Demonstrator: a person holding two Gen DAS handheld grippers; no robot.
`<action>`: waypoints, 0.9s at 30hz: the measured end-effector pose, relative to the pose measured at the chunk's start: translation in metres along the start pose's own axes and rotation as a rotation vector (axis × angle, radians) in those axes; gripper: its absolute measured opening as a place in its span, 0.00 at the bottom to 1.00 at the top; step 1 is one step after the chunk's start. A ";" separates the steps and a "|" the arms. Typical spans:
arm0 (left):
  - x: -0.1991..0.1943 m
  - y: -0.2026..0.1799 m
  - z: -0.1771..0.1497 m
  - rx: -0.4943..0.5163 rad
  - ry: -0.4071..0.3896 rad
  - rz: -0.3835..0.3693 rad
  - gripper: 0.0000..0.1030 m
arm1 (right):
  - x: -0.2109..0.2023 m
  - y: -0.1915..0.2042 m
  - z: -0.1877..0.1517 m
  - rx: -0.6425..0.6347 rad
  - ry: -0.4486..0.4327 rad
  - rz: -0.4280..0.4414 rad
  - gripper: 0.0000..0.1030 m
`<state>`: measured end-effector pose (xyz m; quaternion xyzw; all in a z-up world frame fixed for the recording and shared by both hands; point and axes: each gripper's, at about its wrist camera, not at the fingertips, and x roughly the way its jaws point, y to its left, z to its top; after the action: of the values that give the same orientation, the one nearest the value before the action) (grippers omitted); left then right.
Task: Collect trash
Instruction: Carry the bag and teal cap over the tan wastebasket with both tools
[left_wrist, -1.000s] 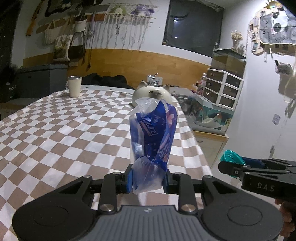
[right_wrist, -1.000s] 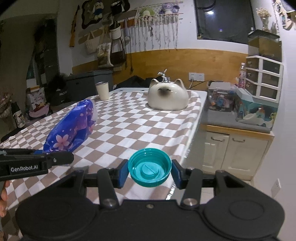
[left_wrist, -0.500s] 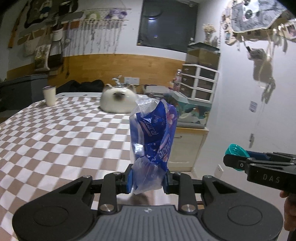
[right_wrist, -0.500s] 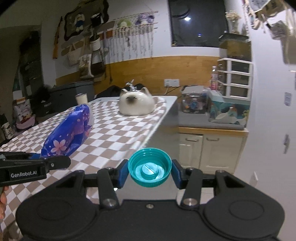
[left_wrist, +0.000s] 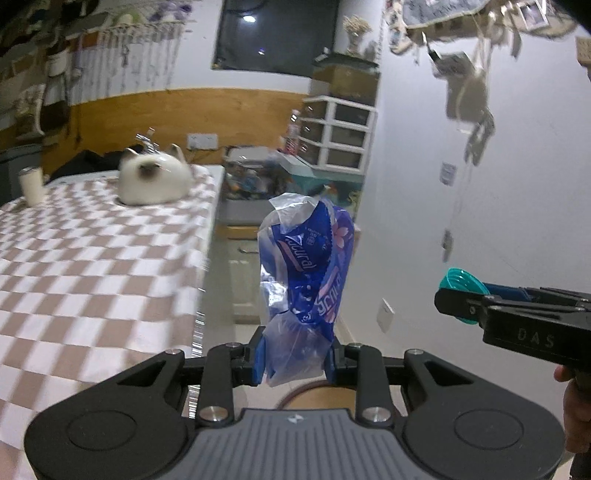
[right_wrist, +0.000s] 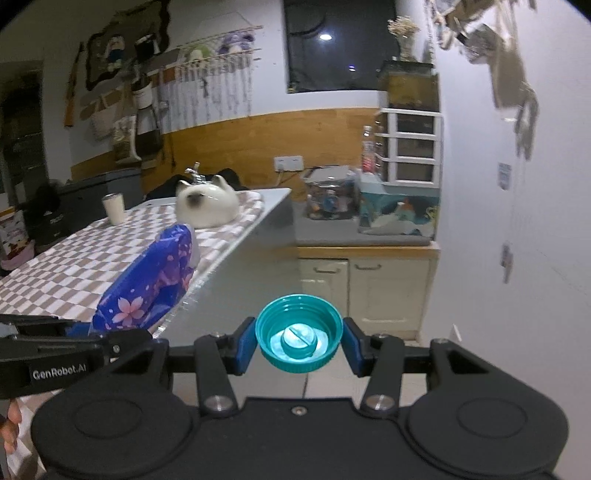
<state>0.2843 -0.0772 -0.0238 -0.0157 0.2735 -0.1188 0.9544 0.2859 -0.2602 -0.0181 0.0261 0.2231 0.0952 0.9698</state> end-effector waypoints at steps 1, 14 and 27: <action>0.006 -0.007 -0.002 0.003 0.012 -0.008 0.30 | 0.000 -0.006 -0.003 0.005 0.004 -0.007 0.48; 0.079 -0.064 -0.048 -0.017 0.172 -0.063 0.30 | 0.017 -0.072 -0.048 0.064 0.095 -0.043 0.48; 0.172 -0.063 -0.118 -0.069 0.390 -0.056 0.30 | 0.083 -0.105 -0.108 0.121 0.272 -0.029 0.48</action>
<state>0.3502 -0.1744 -0.2071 -0.0325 0.4568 -0.1368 0.8784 0.3302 -0.3463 -0.1608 0.0681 0.3580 0.0700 0.9286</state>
